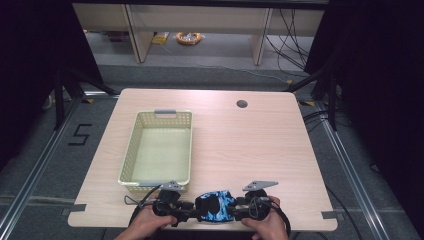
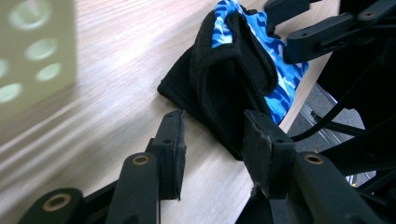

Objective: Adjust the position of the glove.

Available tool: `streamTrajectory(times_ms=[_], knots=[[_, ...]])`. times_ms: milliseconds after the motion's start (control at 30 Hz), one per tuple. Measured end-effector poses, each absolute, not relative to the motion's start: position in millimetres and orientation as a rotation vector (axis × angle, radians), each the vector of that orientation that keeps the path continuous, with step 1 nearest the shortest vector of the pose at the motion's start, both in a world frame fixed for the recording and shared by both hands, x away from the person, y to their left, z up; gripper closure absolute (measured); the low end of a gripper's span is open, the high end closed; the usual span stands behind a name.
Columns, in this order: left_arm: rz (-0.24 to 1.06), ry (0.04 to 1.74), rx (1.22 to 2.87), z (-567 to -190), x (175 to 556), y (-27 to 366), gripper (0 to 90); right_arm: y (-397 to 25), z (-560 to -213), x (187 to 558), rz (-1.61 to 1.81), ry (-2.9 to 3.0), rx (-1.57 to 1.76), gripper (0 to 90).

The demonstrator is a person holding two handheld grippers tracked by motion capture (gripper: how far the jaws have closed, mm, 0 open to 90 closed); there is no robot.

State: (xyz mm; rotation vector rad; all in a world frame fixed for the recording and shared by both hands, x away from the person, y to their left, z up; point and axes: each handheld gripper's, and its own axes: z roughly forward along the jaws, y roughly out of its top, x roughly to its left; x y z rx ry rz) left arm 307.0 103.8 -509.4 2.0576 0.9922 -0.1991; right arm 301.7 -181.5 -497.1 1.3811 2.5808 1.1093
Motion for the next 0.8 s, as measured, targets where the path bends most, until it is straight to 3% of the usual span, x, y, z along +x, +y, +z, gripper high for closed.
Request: streamTrajectory(times_ms=[367,600,800], knots=[[-0.194,0.997,2.078,-513,306,89,65.8,-177,-501,303,1.058,2.611,1.317,50.4],[-0.205,0.974,2.035,-518,309,85,75.3,-180,-504,302,1.118,2.622,1.292,69.4],[-0.207,0.96,2.011,-518,310,86,81.2,-181,-507,301,1.182,2.591,1.311,75.3]])
